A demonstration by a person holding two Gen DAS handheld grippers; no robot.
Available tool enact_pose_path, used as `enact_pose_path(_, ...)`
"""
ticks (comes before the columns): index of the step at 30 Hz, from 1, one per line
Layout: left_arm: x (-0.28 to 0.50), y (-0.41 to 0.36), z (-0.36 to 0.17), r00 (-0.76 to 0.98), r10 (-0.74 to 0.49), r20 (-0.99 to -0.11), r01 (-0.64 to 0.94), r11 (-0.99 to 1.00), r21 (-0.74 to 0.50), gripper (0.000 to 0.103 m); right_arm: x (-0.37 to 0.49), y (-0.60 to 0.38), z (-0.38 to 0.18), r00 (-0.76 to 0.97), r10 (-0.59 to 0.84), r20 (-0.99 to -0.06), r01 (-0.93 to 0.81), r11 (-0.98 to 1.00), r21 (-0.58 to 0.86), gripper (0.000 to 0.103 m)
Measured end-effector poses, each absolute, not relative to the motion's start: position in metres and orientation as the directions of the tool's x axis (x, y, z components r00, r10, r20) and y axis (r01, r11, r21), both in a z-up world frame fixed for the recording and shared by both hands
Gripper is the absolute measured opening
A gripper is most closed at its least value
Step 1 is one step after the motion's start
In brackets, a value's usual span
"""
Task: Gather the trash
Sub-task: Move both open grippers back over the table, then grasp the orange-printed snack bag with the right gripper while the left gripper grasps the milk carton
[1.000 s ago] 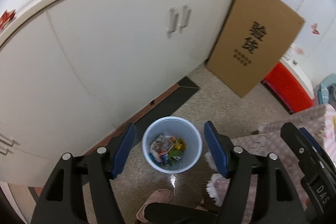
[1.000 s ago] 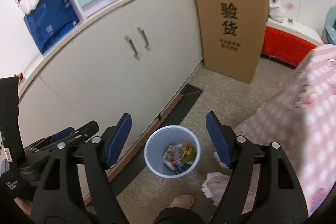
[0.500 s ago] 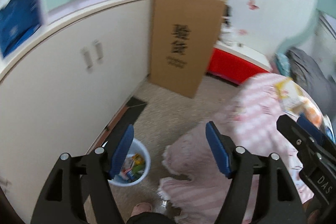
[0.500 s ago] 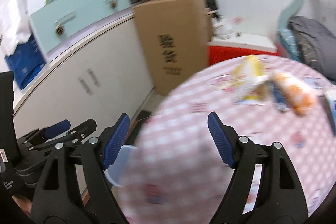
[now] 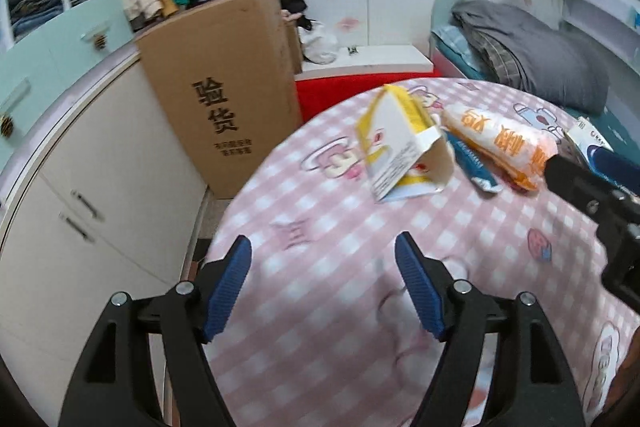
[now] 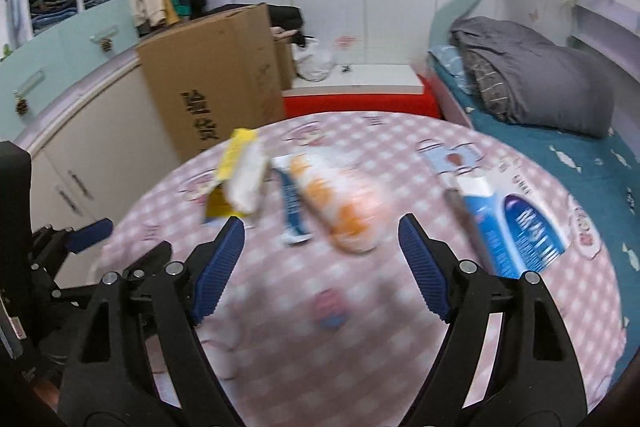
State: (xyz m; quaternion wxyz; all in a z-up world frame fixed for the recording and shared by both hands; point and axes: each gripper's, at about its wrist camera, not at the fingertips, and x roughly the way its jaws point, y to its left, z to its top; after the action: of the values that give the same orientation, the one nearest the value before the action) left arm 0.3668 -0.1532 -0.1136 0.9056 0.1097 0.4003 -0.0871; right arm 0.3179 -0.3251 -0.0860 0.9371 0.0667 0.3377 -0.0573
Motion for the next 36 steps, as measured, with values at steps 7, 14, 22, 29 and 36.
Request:
enact_pose_path(7,0.398,-0.18,-0.121,0.669,-0.056,-0.741,0.247,0.957,0.151,0.073,0.359,-0.354,-0.106,0.741,-0.044,-0.671,0.144,0.985,0.095,0.079)
enact_pose_path(14,0.42,-0.195,-0.126,0.686,-0.078,-0.724,0.275,0.949,0.158,0.066,0.387,-0.353,-0.126,0.7,0.055,-0.712,0.083,0.984,0.158,0.079)
enact_pose_path(22,0.42,-0.192,-0.123,0.663,-0.181,-0.726,0.323,0.944,0.06,0.003,0.375,-0.345,-0.122,0.708,0.034,-0.706,0.086,0.987,0.134,0.041)
enact_pose_path(29,0.392,-0.157,-0.102,0.694,-0.22,-0.686,0.28,0.96,-0.024,0.003,0.349,-0.332,-0.088,0.755,0.049,-0.654,0.087,0.981,0.174,0.04)
enact_pose_path(36,0.349,-0.105,-0.073,0.742,-0.199,-0.641,0.204,0.977,-0.066,0.003,0.32,-0.276,-0.049,0.786,0.129,-0.605,-0.016,0.982,0.189,0.04)
